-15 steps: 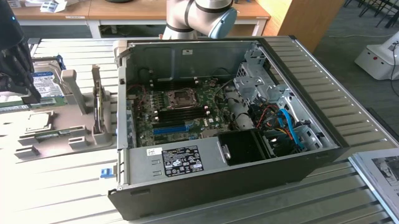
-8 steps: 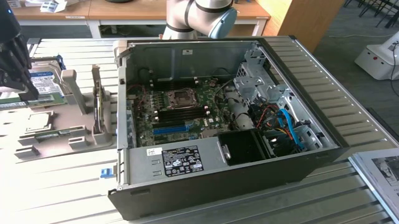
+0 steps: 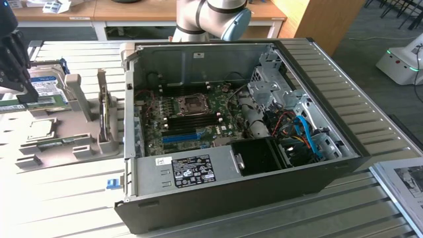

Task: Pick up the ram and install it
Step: 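Pick up the ram and move it above insertion slot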

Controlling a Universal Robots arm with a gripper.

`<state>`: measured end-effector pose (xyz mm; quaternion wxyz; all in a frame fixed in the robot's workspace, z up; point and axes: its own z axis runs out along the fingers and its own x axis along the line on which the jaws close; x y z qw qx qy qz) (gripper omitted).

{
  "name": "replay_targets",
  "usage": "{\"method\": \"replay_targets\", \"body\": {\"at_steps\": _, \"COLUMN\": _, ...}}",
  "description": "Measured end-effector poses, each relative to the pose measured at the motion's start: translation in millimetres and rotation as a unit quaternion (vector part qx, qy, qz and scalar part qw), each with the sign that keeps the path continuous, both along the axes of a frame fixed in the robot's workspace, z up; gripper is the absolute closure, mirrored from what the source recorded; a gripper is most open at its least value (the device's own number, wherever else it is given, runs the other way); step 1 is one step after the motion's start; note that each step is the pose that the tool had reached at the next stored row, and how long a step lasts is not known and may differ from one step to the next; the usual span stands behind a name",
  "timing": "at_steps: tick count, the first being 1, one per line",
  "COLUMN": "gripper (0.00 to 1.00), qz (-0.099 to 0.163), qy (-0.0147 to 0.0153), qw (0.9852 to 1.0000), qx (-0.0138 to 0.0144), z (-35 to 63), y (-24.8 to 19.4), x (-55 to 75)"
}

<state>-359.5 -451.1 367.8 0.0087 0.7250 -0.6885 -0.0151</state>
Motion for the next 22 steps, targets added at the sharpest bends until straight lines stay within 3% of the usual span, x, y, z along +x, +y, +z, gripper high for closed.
{"method": "replay_targets", "body": {"at_steps": 8, "gripper": 0.88, "qz": 0.000, "qy": 0.0001, "qw": 1.0000, "qx": -0.0003, "z": 1.3, "y": 0.0, "x": 0.1}}
{"method": "replay_targets", "body": {"at_steps": 17, "gripper": 0.88, "qz": 0.000, "qy": 0.0000, "qw": 1.0000, "qx": -0.0003, "z": 12.1, "y": 0.0, "x": 0.9}}
{"method": "replay_targets", "body": {"at_steps": 22, "gripper": 0.88, "qz": 0.000, "qy": 0.0000, "qw": 1.0000, "qx": -0.0003, "z": 12.9, "y": 0.0, "x": 1.0}}
